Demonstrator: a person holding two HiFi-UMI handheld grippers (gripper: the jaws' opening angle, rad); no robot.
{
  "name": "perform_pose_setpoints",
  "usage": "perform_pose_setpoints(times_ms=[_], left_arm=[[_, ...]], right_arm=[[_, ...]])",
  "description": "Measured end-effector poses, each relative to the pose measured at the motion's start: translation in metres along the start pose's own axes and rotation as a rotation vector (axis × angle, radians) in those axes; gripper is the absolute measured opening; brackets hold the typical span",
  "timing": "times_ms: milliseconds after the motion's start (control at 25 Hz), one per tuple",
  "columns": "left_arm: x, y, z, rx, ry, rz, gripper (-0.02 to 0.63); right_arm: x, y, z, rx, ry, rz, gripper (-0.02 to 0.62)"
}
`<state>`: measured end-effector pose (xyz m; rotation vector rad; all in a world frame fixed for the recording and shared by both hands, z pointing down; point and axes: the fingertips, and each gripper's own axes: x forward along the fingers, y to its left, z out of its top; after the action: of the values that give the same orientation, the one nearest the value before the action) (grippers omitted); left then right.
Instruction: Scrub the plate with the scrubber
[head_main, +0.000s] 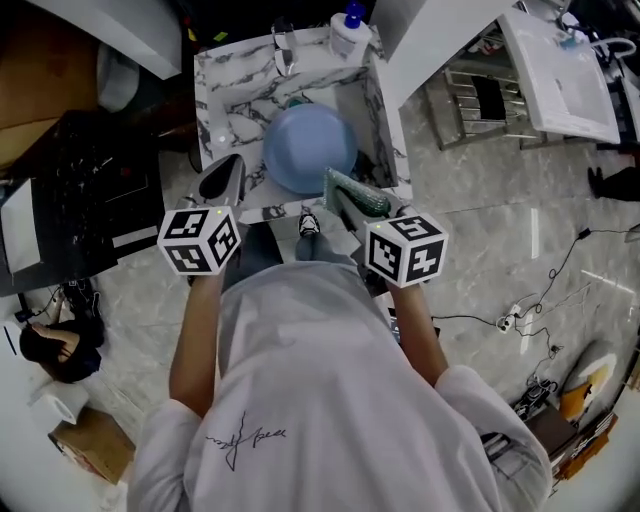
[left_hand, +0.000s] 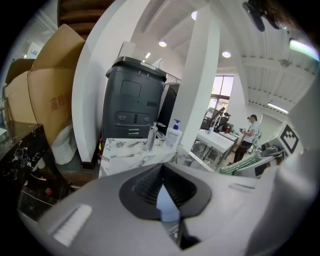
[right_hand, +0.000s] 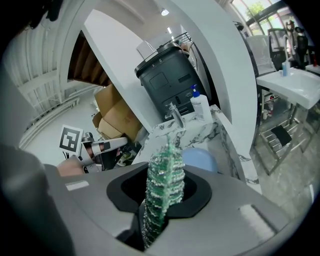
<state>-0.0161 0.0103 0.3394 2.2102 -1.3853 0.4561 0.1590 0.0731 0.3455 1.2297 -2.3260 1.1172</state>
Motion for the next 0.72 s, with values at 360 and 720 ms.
perform_pose_setpoints(times_ms=[360, 720], left_arm=[[0.041, 0.020, -0.022, -0.059, 0.064, -0.012, 0.037], [0.091, 0.041, -0.036, -0.146, 0.124, -0.030, 0.037]], right_arm=[[0.003, -0.018, -0.003, 0.045, -0.009, -0.028, 0.055], [0.021, -0.016, 0.015, 0.026, -0.009, -0.033, 0.055]])
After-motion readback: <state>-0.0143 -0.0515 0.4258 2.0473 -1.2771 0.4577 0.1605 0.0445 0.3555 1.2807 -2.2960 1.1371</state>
